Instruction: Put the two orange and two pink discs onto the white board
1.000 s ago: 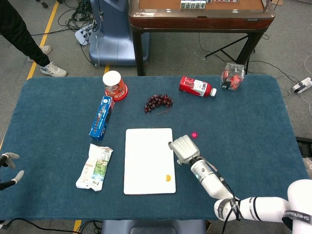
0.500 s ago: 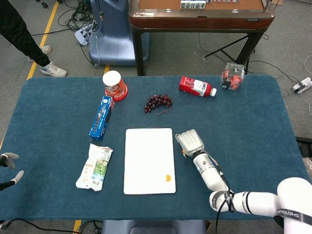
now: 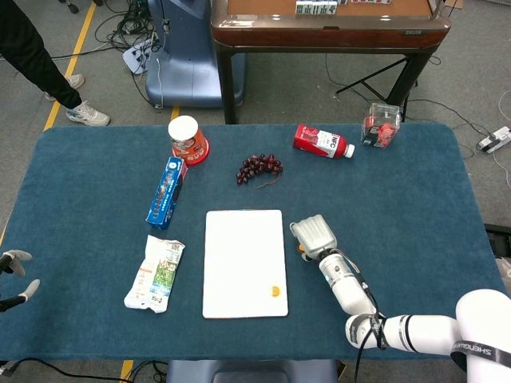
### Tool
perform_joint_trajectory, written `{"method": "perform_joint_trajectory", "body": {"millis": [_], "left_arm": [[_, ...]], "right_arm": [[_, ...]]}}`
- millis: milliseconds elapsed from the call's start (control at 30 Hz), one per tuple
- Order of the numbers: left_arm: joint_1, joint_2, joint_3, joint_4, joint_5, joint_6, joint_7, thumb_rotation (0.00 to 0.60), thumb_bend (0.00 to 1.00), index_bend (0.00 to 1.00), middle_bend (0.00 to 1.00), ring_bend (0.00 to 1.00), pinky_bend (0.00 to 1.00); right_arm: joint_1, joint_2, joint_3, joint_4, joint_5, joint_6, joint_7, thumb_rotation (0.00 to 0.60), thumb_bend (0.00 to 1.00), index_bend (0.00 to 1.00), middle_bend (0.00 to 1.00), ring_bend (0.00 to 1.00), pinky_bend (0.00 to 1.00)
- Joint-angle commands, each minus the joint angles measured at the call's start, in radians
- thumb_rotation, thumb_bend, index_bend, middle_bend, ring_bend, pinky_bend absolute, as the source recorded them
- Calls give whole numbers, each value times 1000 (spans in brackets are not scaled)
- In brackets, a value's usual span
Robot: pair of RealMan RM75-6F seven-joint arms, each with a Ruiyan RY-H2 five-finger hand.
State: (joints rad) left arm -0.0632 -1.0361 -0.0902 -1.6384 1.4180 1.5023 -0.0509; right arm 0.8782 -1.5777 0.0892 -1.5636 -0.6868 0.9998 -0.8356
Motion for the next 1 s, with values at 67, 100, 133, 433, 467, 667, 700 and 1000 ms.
{"method": "perform_joint_trajectory", "body": {"millis": [67, 100, 133, 433, 467, 667, 700, 1000], "left_arm": [[0, 0, 0, 1, -1, -1, -1, 600, 245, 494, 583, 490, 784], [0, 0, 0, 1, -1, -1, -2, 600, 245, 494, 583, 490, 784], [-1, 0, -1, 1, -2, -2, -2, 600, 244, 494, 583, 490, 784], [0, 4, 0, -1, -2, -3, -12, 600, 245, 494, 583, 490, 784], [0, 4, -1, -1, -3, -4, -12, 600, 245, 494, 583, 490, 784], [0, 6, -1, -1, -5, -5, -19, 600, 245, 494, 583, 490, 784], [0, 6, -1, -1, -5, -5, -19, 600, 245, 494, 583, 490, 784], [1, 8, -3, -1, -8, -6, -23, 600, 245, 494, 583, 490, 784]], "right_arm": [[3, -6, -3, 12, 12, -1, -1, 600, 137, 409, 1000, 1000, 1000], [4, -9, -4, 16, 16, -1, -2, 600, 137, 409, 1000, 1000, 1000], [6, -10, -4, 19, 18, -2, -2, 600, 138, 409, 1000, 1000, 1000], [17, -32, -10, 52, 40, -18, -3, 600, 166, 417, 1000, 1000, 1000], [18, -34, -12, 55, 41, -20, -3, 600, 166, 422, 1000, 1000, 1000], [20, -39, -17, 63, 46, -23, -1, 600, 168, 443, 1000, 1000, 1000], [21, -40, -17, 63, 46, -23, 0, 600, 169, 447, 1000, 1000, 1000], [25, -39, -18, 60, 54, -19, -1, 600, 221, 576, 1000, 1000, 1000]]}}
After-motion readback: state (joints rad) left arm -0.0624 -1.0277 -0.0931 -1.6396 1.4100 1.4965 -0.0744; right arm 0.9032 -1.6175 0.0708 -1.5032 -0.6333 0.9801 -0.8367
